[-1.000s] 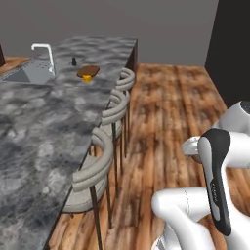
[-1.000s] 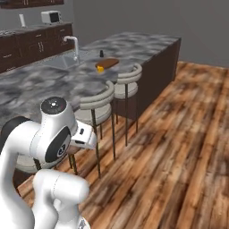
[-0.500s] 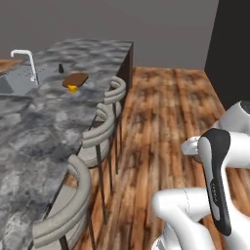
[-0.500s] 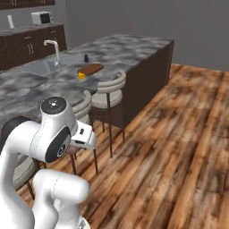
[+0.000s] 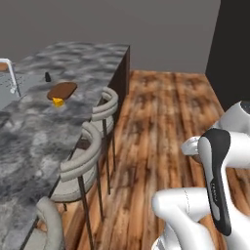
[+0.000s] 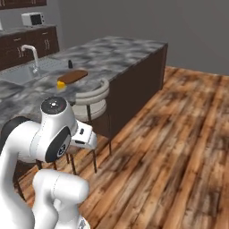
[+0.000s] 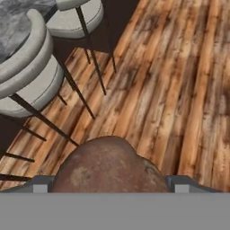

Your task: Retrieve the reheated potato from the microwave, then place the potato, cheese, and condiment on the cutting board.

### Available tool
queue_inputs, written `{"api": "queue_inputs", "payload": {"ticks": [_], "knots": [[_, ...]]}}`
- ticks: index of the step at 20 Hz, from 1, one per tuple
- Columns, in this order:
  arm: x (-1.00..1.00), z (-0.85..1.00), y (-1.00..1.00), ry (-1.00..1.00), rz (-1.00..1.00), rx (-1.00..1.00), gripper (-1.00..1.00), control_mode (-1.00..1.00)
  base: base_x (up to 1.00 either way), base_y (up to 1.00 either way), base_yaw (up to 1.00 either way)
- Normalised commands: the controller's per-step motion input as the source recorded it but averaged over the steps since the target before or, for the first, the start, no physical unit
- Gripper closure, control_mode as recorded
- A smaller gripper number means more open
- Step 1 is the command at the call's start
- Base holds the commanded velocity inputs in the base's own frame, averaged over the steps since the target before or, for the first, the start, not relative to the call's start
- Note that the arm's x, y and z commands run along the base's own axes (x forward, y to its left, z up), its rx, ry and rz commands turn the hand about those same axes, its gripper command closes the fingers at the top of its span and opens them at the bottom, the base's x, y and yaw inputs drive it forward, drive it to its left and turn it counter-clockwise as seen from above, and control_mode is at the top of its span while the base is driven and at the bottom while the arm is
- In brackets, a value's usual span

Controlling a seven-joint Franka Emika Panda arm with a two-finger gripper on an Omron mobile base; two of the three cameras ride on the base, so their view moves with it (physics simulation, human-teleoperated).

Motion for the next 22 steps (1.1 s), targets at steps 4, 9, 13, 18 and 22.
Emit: {"api": "queue_inputs", "payload": {"ticks": [4,9,13,18,22], "knots": [[0.00,0.00,0.00,0.00,0.00,0.00,1.00,1.00,0.70,-0.52,0.03],[0.00,0.00,0.00,0.00,0.00,0.00,1.00,1.00,0.71,-0.49,0.05],[0.00,0.00,0.00,0.00,0.00,0.00,1.00,1.00,0.72,-0.48,0.07],[0.00,0.00,0.00,0.00,0.00,0.00,1.00,1.00,0.72,-0.46,0.09],[0.00,0.00,0.00,0.00,0.00,0.00,1.00,1.00,0.72,-0.45,0.12]]}}
